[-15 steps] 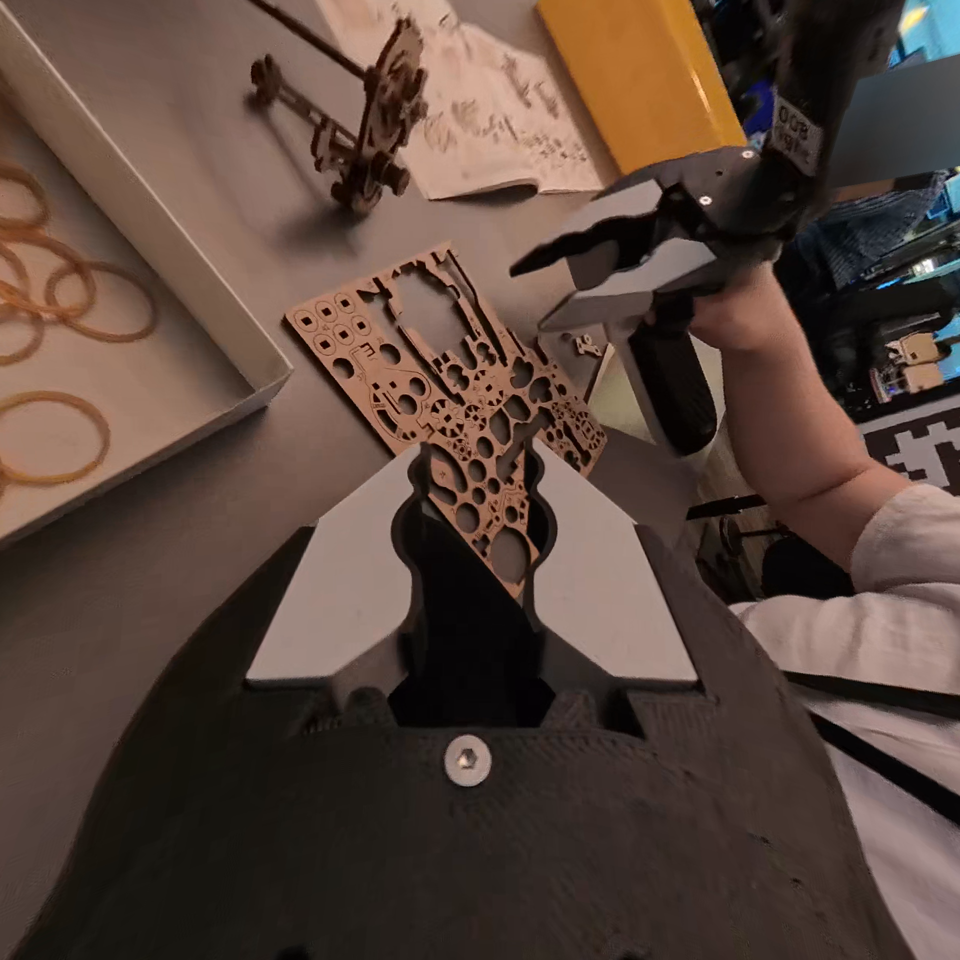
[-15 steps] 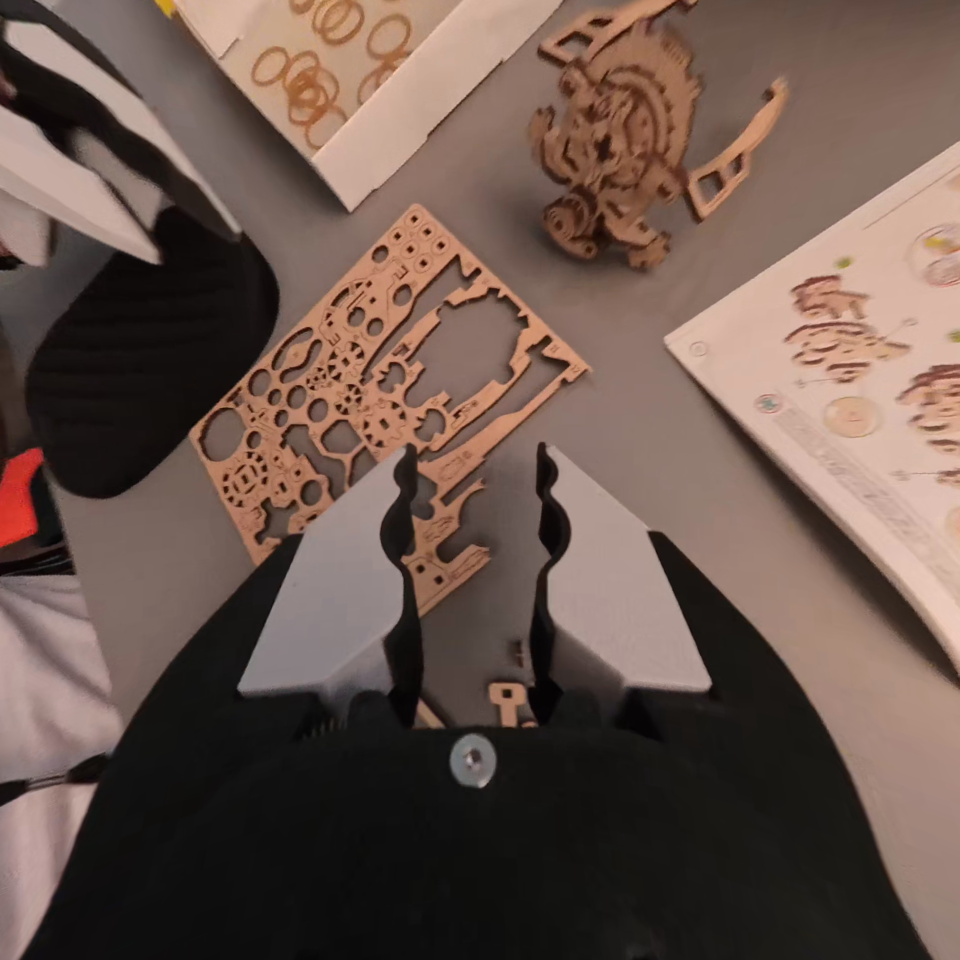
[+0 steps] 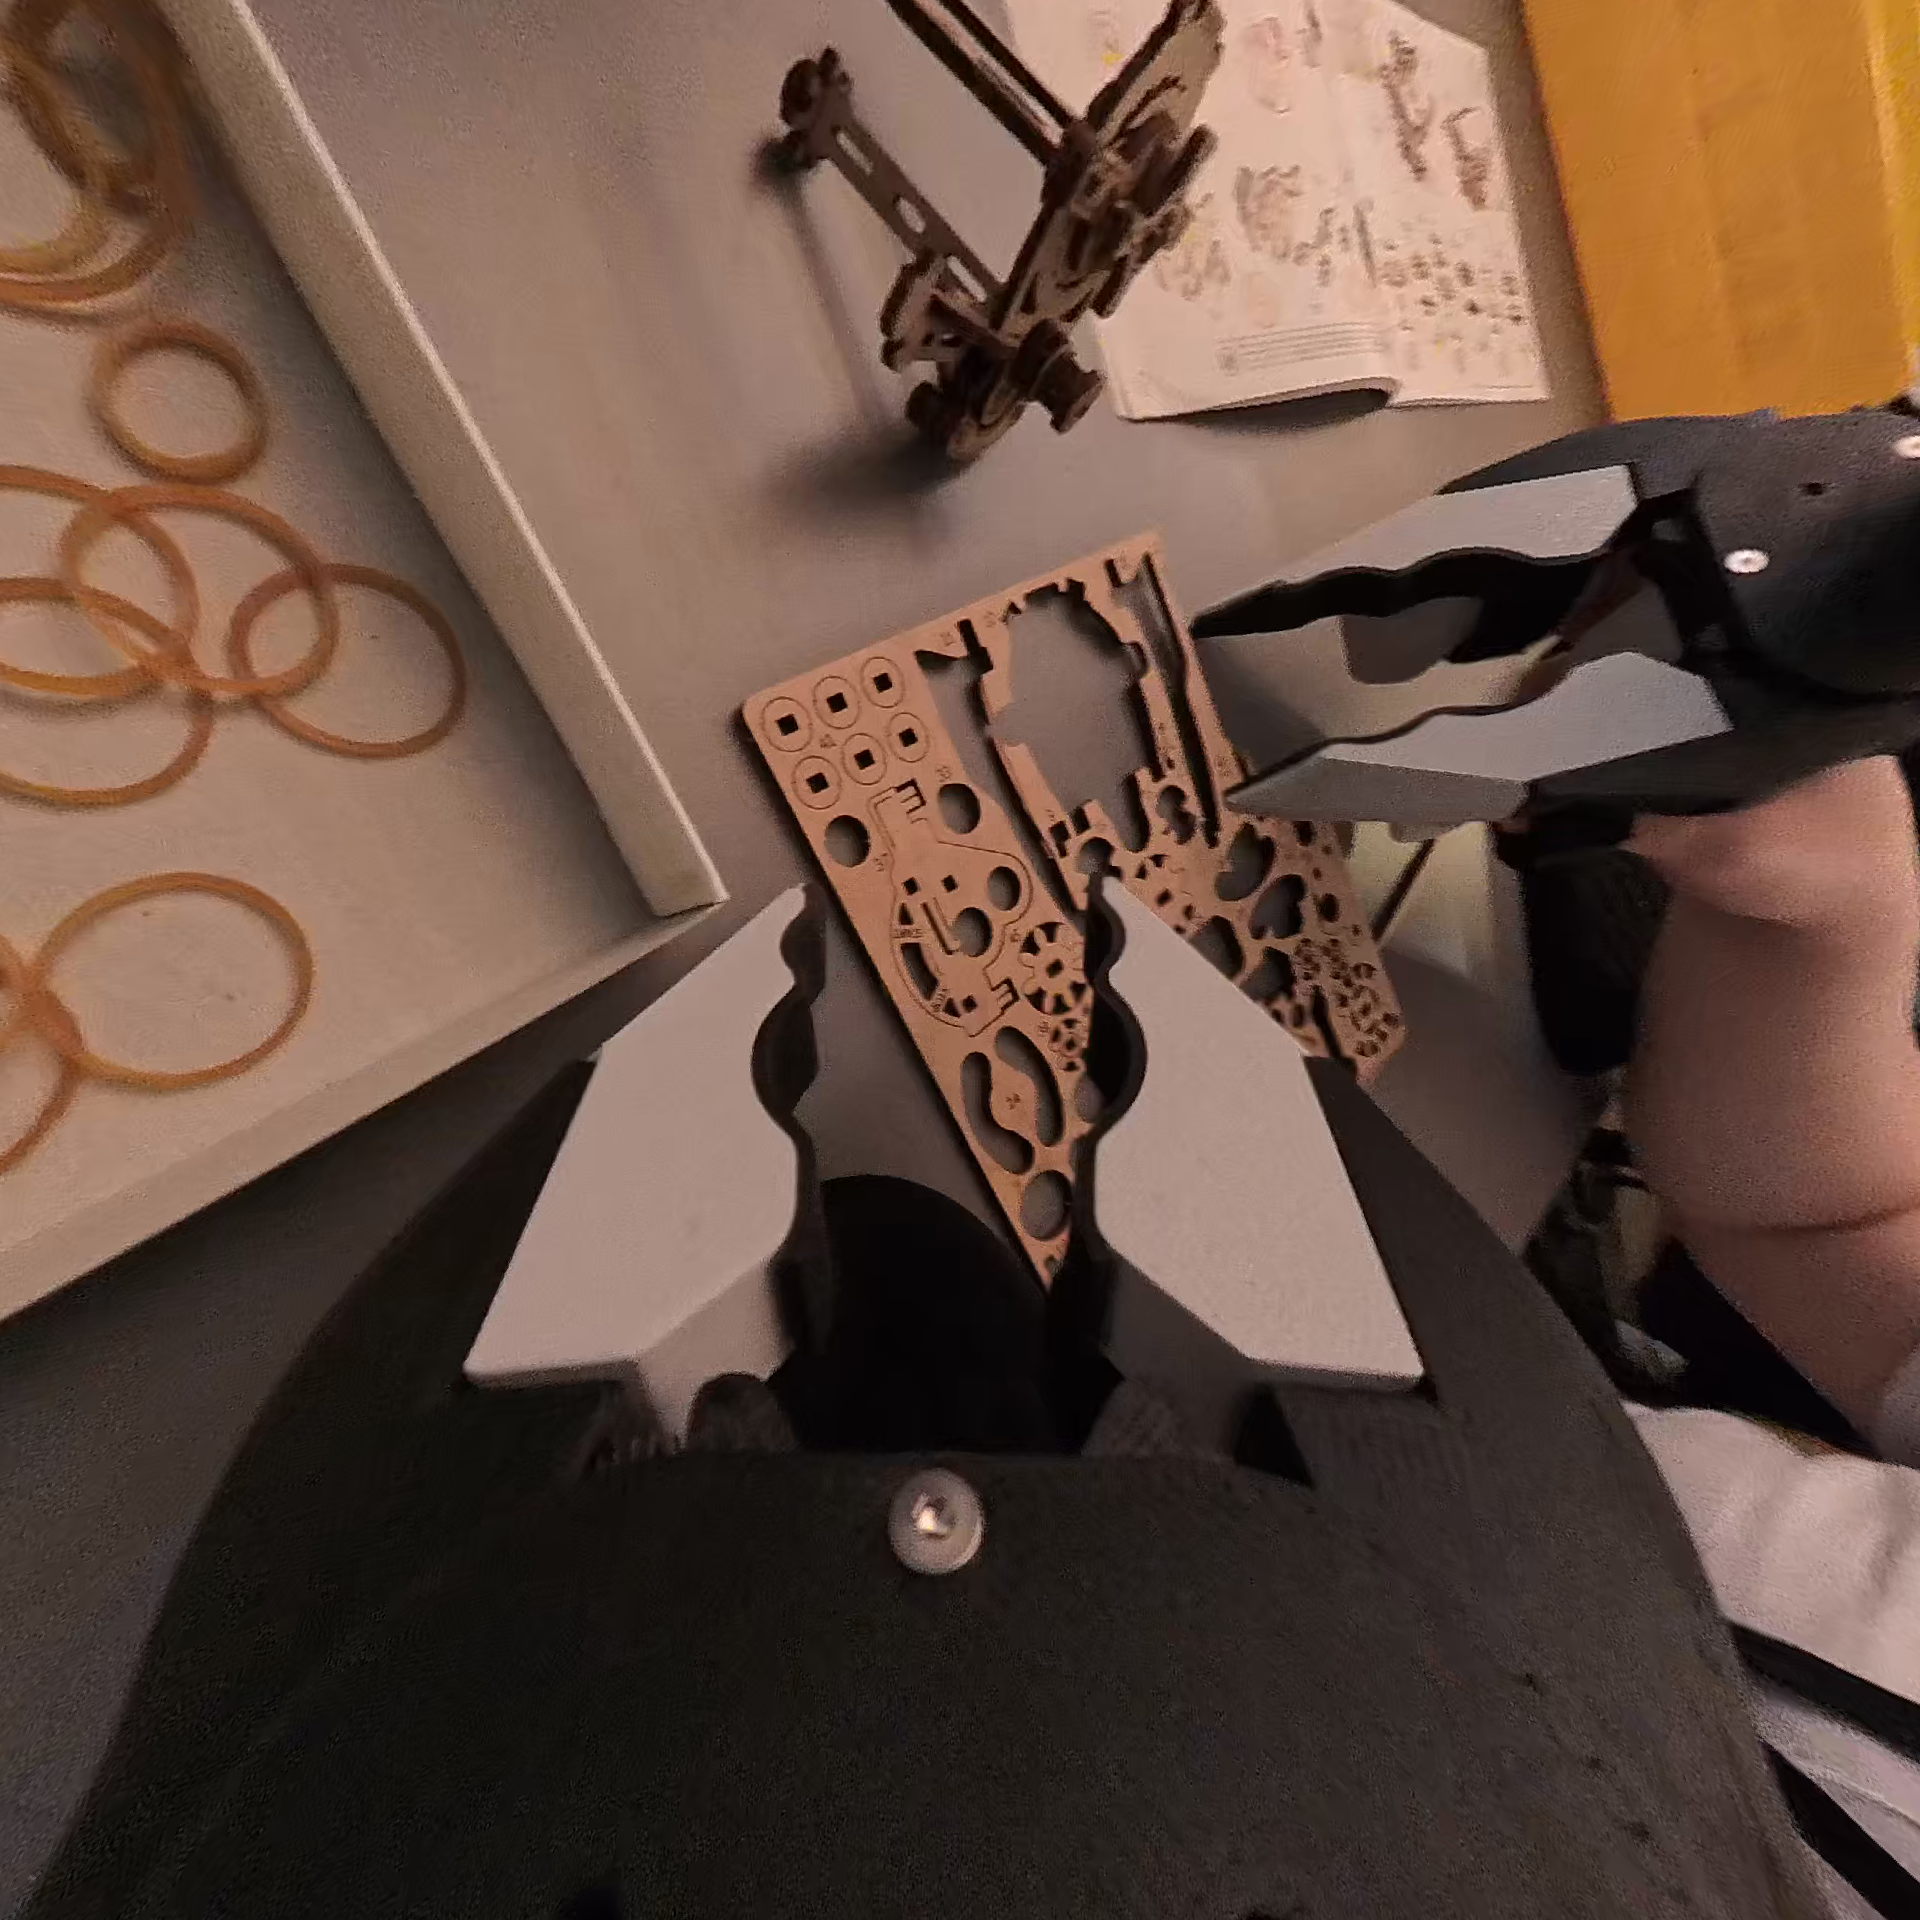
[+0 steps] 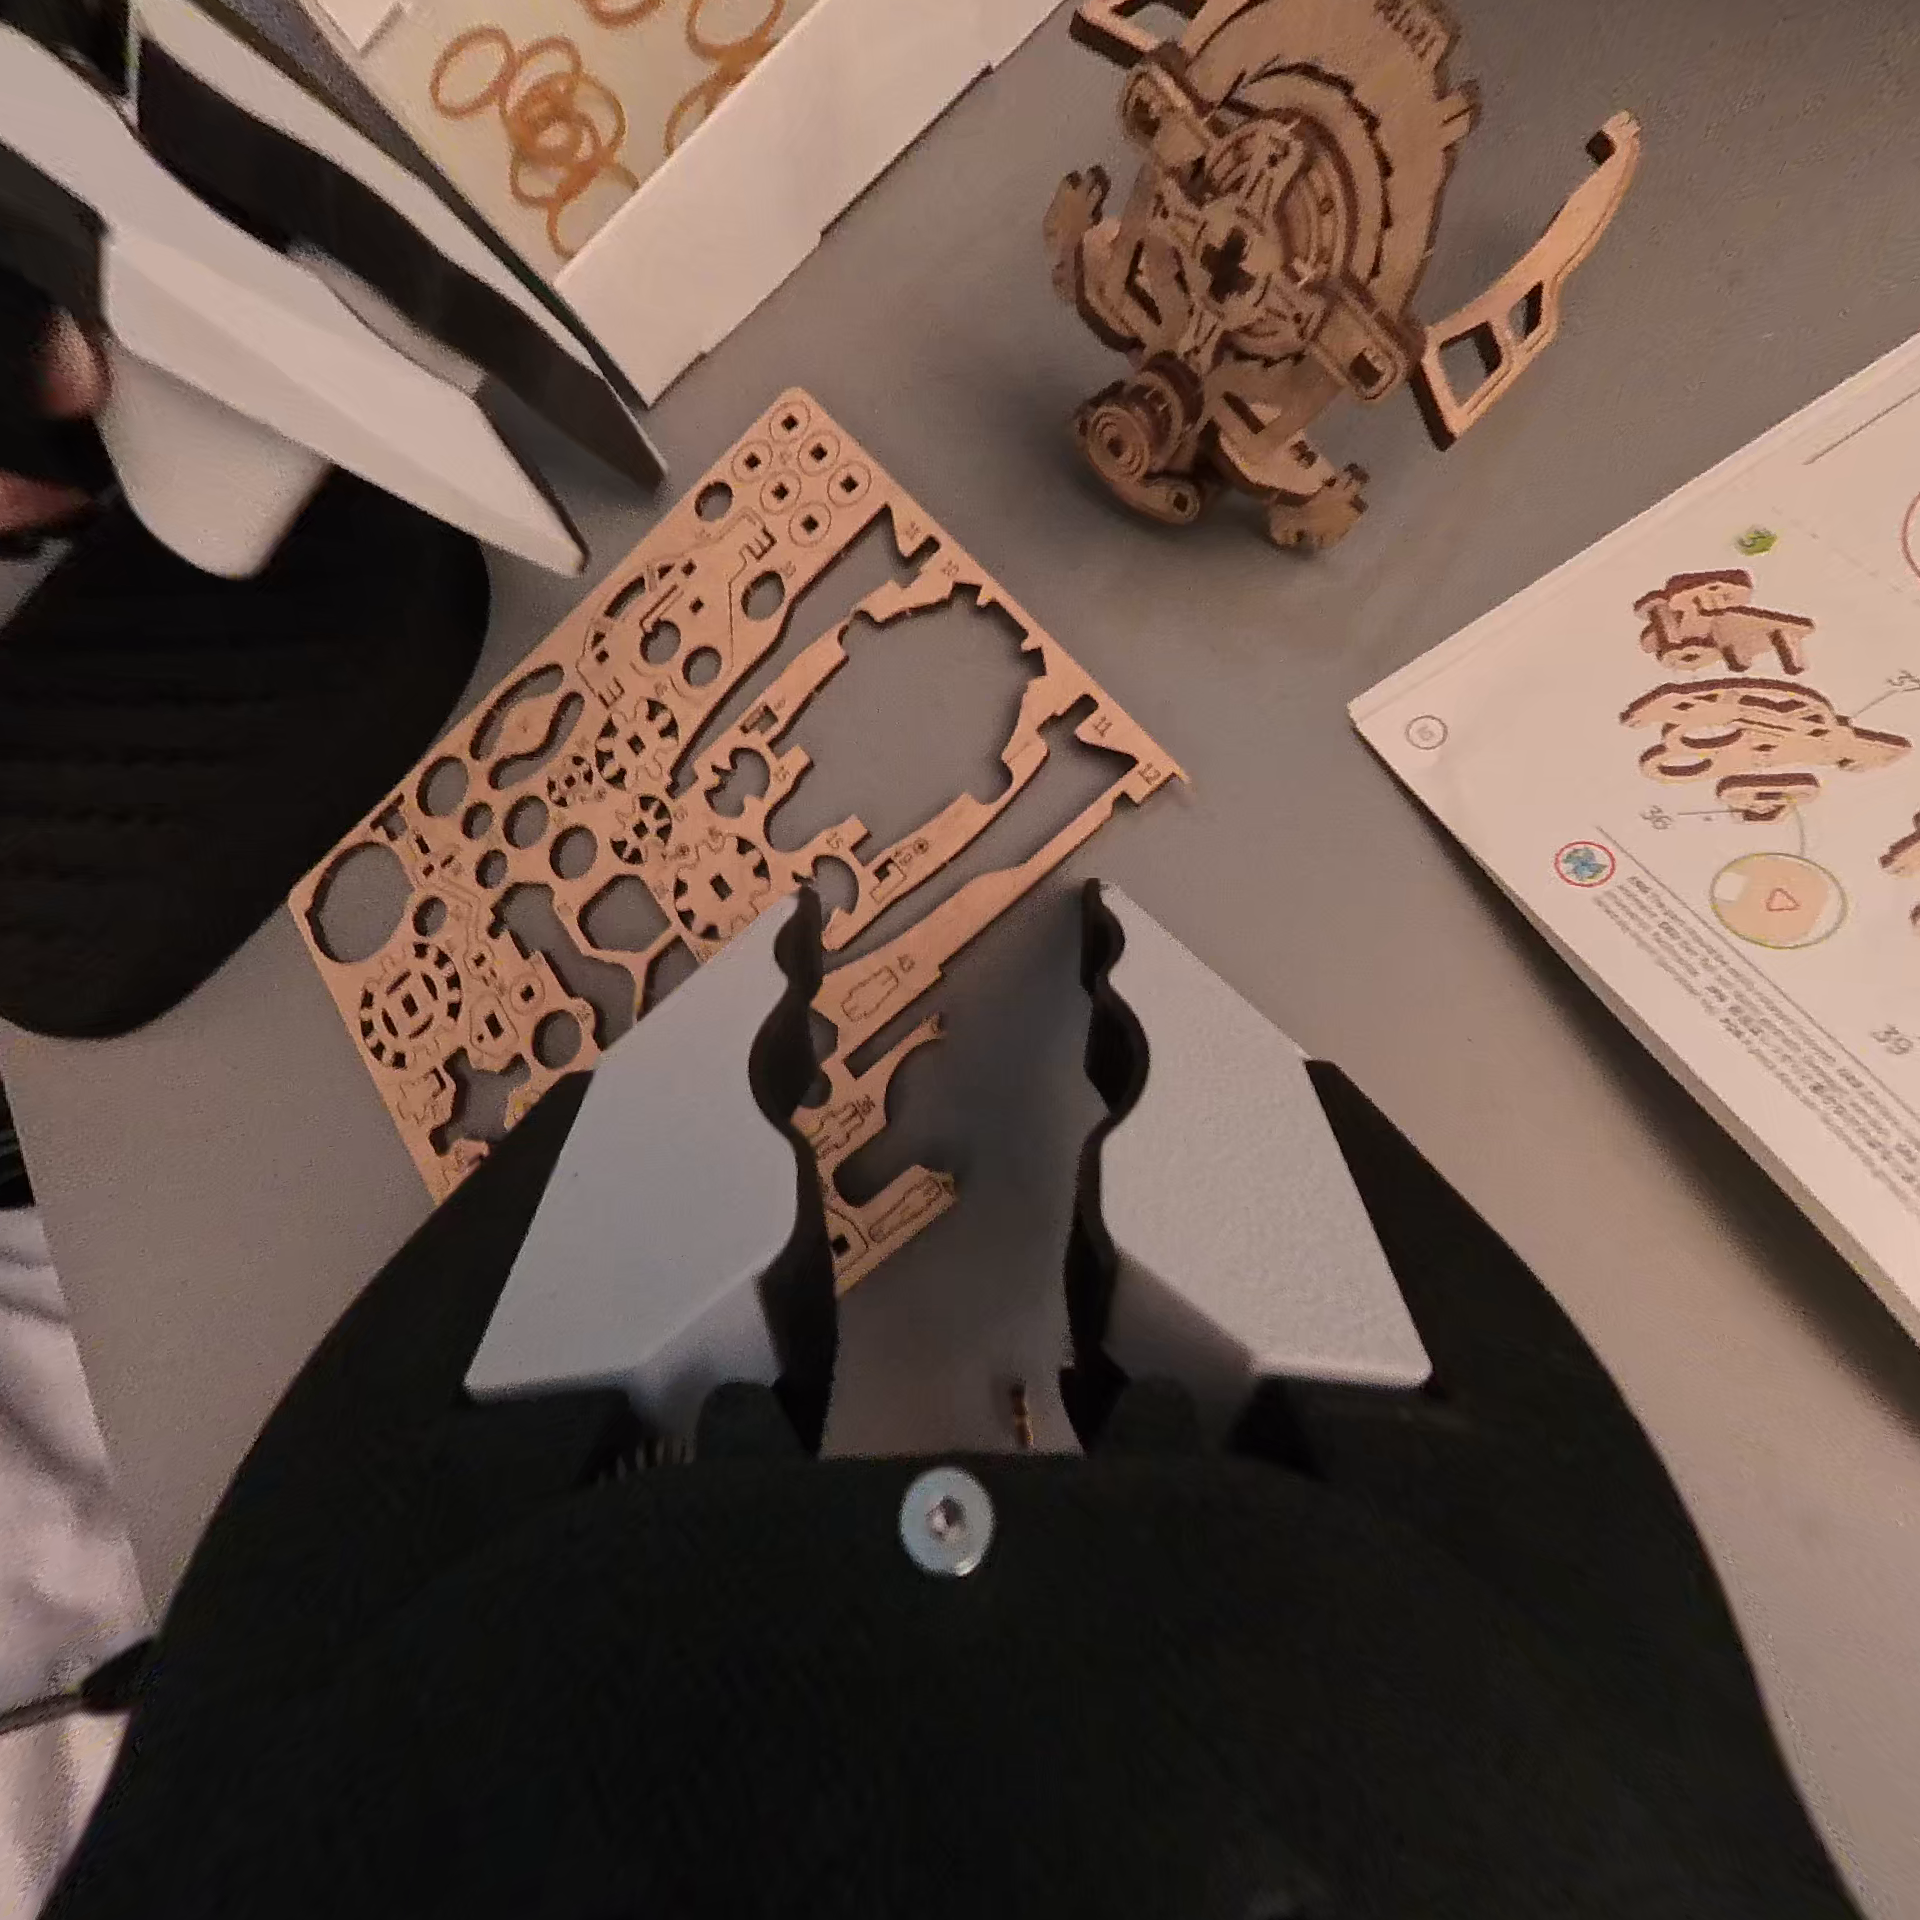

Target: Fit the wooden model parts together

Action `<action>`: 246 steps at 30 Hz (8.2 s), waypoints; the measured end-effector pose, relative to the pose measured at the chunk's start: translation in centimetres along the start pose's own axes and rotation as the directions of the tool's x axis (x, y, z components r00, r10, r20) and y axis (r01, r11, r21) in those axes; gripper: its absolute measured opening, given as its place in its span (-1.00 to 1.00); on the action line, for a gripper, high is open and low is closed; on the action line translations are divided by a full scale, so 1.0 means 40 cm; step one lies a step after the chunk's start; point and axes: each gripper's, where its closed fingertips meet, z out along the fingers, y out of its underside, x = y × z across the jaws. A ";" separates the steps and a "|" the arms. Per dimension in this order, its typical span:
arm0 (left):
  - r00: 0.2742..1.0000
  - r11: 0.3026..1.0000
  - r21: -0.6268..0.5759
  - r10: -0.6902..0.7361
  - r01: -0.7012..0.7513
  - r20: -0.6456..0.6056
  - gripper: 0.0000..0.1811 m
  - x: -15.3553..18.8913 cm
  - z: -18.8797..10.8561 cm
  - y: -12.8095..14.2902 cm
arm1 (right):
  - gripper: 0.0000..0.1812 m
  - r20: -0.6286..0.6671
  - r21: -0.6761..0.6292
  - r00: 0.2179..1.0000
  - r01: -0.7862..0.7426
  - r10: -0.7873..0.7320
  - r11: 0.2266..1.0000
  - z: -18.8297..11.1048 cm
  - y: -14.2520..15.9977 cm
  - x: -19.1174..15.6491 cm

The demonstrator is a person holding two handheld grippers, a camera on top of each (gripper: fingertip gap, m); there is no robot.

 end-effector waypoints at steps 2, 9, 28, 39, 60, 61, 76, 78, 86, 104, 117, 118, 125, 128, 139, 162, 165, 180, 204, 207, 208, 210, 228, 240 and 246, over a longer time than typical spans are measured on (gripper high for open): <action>0.999 1.000 0.003 0.008 -0.008 0.048 -0.48 -0.013 0.008 0.003 | -0.46 0.022 0.025 0.999 -0.035 0.034 0.999 0.007 -0.010 -0.005; 1.000 0.999 0.025 -0.021 0.021 -0.002 -0.41 0.004 0.018 -0.008 | -0.47 0.094 0.092 0.982 -0.170 0.162 0.981 0.008 -0.030 -0.003; 0.992 0.978 0.204 -0.009 0.034 -0.123 -0.42 0.032 -0.015 -0.033 | -0.72 0.366 0.295 0.872 -0.440 0.325 0.848 -0.075 -0.090 0.007; 0.972 0.981 0.188 -0.004 0.050 -0.234 -0.52 0.072 0.007 -0.021 | -1.00 0.554 0.129 0.720 -0.570 0.418 0.812 -0.045 -0.081 -0.066; 0.708 0.990 0.021 0.113 -0.137 -0.697 -0.66 0.253 -0.054 0.061 | -1.00 0.740 0.372 0.648 -0.616 0.179 0.694 -0.230 -0.160 -0.099; 0.699 0.988 0.004 0.114 -0.157 -0.706 -0.69 0.263 -0.051 0.068 | -1.00 0.752 0.368 0.635 -0.628 0.178 0.686 -0.234 -0.162 -0.098; 0.699 0.993 0.064 0.119 -0.103 -0.705 -1.00 0.254 -0.067 0.012 | -0.49 0.552 0.434 0.818 -0.447 0.161 0.782 -0.215 -0.116 -0.073; 0.721 0.992 0.102 0.126 -0.077 -0.682 -1.00 0.237 -0.071 -0.003 | -0.47 0.601 0.379 0.778 -0.479 0.184 0.792 -0.202 -0.102 -0.089; 0.653 0.969 0.240 0.219 -0.059 -0.725 -0.99 0.239 -0.119 -0.026 | -1.00 0.765 0.237 0.626 -0.493 0.152 0.837 -0.199 -0.087 -0.172; 0.688 0.988 0.125 0.150 -0.086 -0.710 -1.00 0.244 -0.065 0.015 | -0.99 0.712 0.298 0.688 -0.475 0.139 0.828 -0.182 -0.091 -0.144; 0.735 0.991 0.125 0.118 -0.045 -0.668 -1.00 0.233 -0.041 0.007 | -0.63 0.671 0.182 0.711 -0.430 0.208 0.884 -0.112 -0.064 -0.186; 0.732 0.990 0.136 0.112 -0.027 -0.672 -1.00 0.231 -0.045 0.000 | -0.88 0.690 0.176 0.694 -0.437 0.206 0.882 -0.116 -0.064 -0.190; 0.646 0.991 0.130 0.072 0.043 -0.760 -0.93 0.244 -0.082 -0.017 | -1.00 0.745 0.164 0.642 -0.444 0.184 0.881 -0.153 -0.069 -0.193; 0.662 0.991 0.131 0.081 0.026 -0.745 -1.00 0.241 -0.077 -0.012 | -0.99 0.761 0.158 0.620 -0.463 0.191 0.872 -0.160 -0.074 -0.189; 0.745 0.909 0.353 0.076 0.221 -0.662 -1.00 0.244 -0.097 -0.083 | -0.39 0.708 0.444 0.663 -0.687 0.245 0.575 -0.179 -0.145 -0.137; 0.755 0.944 0.311 0.121 0.114 -0.645 -0.99 0.318 -0.001 -0.034 | -1.00 0.706 0.437 0.673 -0.660 0.222 0.611 -0.169 -0.128 -0.148; 0.763 0.945 0.312 0.126 0.103 -0.634 -0.99 0.316 0.001 -0.034 | -1.00 0.709 0.435 0.668 -0.667 0.227 0.604 -0.166 -0.127 -0.146; 0.747 0.949 0.291 0.105 0.122 -0.657 -0.99 0.315 0.004 -0.029 | -0.99 0.670 0.467 0.713 -0.622 0.207 0.628 -0.159 -0.121 -0.146; 0.838 0.938 0.347 0.189 0.001 -0.512 -0.98 0.313 0.017 0.000 | -0.94 0.632 0.468 0.730 -0.626 0.258 0.624 -0.148 -0.092 -0.154; 0.784 0.940 0.341 0.195 0.022 -0.589 -0.99 0.333 -0.004 0.004 | -0.83 0.630 0.453 0.743 -0.588 0.226 0.670 -0.169 -0.087 -0.172; 0.781 0.932 0.362 0.212 0.019 -0.587 -1.00 0.336 -0.013 0.000 | -0.76 0.614 0.462 0.765 -0.548 0.194 0.697 -0.185 -0.079 -0.180; 0.778 0.926 0.378 0.233 0.007 -0.583 -0.99 0.336 -0.027 -0.004 | -0.65 0.513 0.464 0.838 -0.454 0.186 0.761 -0.205 -0.039 -0.171; 0.716 0.972 0.220 0.098 0.079 -0.691 -0.99 0.318 -0.069 0.014 | -0.76 0.165 -0.094 0.871 0.480 -0.462 0.872 -0.282 0.317 0.047; 0.862 0.998 0.059 0.044 -0.017 -0.504 -0.99 0.279 0.016 0.061 | -0.93 0.052 -0.205 0.695 0.710 -0.717 0.673 -0.419 0.153 -0.006; 0.904 0.999 -0.029 0.002 -0.016 -0.427 -0.99 0.291 0.065 0.075 | -0.93 0.097 -0.381 0.613 0.751 -0.784 0.540 -0.389 0.052 -0.044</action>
